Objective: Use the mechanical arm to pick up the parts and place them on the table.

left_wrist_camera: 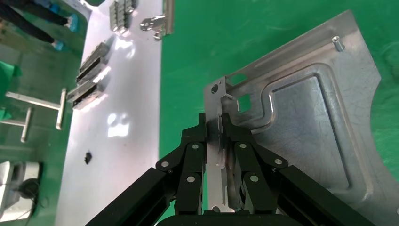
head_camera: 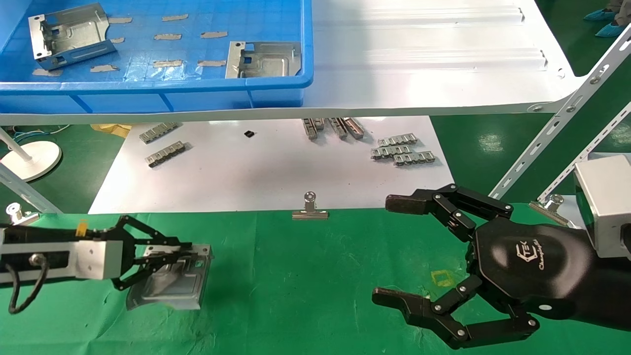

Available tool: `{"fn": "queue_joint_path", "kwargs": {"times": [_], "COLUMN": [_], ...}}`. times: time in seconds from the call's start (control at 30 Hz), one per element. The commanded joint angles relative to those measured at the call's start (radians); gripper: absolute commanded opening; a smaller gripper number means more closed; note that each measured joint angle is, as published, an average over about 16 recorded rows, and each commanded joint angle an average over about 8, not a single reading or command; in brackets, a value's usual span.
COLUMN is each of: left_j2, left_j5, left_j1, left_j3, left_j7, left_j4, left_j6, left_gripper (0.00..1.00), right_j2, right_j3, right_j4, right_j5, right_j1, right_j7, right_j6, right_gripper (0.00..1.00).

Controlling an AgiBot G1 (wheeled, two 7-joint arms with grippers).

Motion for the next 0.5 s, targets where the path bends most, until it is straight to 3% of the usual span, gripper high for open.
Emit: {"fn": "queue_joint_path", "kwargs": {"times": [0.03,0.23,0.5], "left_j2": [-0.003,-0.007,-0.009], "left_j5": [-0.008,-0.011,-0.038], "left_j1": [0.014,0.018,-0.013], "left_j3": [-0.003,-0.001,0.003], "left_j7": [0.013,-0.013,-0.133], "left_j4": [0.0,0.002,0.027], "left_j6": [0.002,0.01,0.104], "left_gripper": [1.0,1.0,1.0], "right_j2": [0.0,0.0,0.0], "right_j3": [0.0,0.0,0.0], "right_j4": [0.0,0.0,0.0], "right_j5": [0.0,0.0,0.0], "right_j1": [0.0,0.0,0.0], "right_j7": [0.0,0.0,0.0], "right_j6": [0.0,0.0,0.0], "right_gripper": [1.0,1.0,1.0]}}
